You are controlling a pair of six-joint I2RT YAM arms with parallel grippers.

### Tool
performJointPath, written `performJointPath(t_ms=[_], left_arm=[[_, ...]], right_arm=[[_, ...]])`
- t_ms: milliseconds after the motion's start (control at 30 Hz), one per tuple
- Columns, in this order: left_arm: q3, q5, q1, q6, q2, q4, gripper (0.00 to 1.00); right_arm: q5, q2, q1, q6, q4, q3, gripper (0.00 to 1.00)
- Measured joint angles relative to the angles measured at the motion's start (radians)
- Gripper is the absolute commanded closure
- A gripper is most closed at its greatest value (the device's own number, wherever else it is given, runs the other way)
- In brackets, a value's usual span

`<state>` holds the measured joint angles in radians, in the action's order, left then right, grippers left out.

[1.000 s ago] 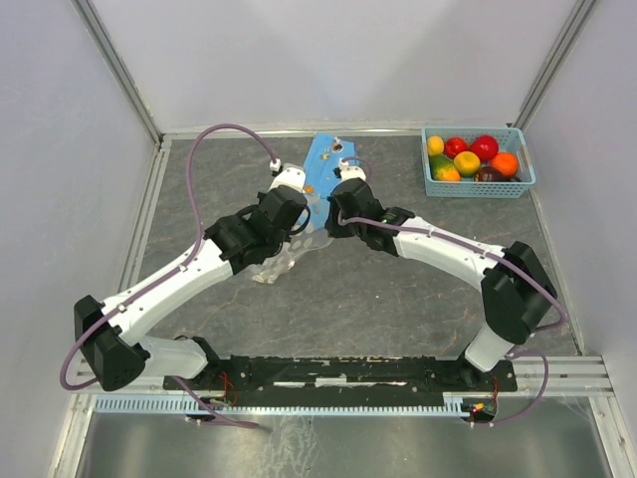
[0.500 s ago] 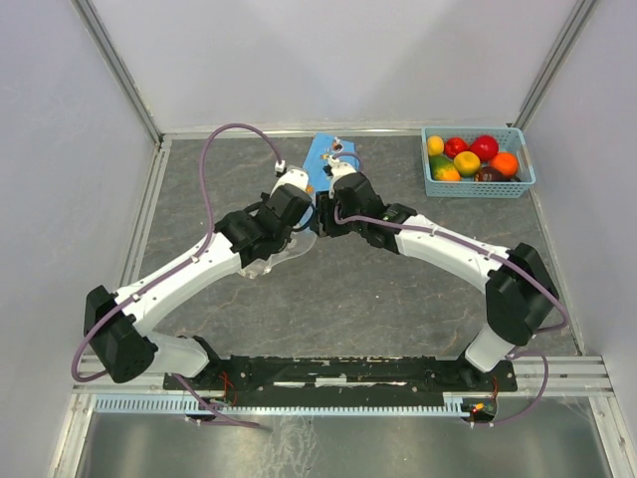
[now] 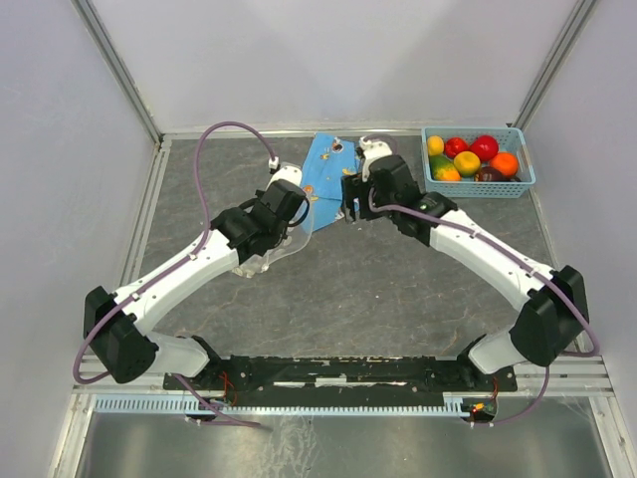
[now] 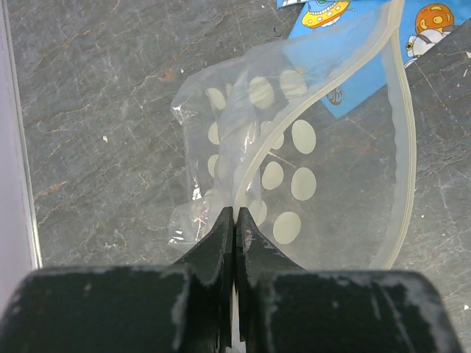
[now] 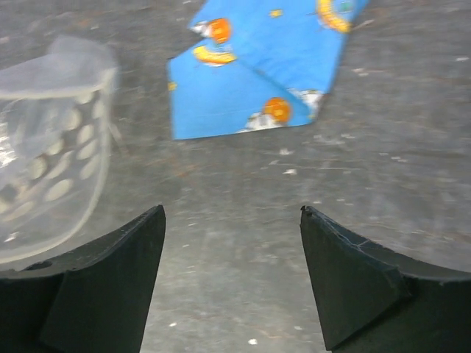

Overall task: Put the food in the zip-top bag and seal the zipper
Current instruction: Pick up the fake fruit from the bin.

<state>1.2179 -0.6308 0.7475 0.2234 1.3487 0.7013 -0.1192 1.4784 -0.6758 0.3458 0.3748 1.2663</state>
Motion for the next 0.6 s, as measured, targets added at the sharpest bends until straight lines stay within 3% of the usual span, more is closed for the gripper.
performJointPath(t_ms=[333, 600], left_arm=[[0.000, 0.005, -0.023, 0.000, 0.000, -0.006, 0.97], [-0.003, 0.033, -0.052, 0.000, 0.000, -0.023, 0.97]], right_arm=[[-0.092, 0.043, 0.243, -0.104, 0.086, 0.108, 0.10], [-0.019, 0.235, 0.465, -0.172, 0.122, 0.265, 0.12]])
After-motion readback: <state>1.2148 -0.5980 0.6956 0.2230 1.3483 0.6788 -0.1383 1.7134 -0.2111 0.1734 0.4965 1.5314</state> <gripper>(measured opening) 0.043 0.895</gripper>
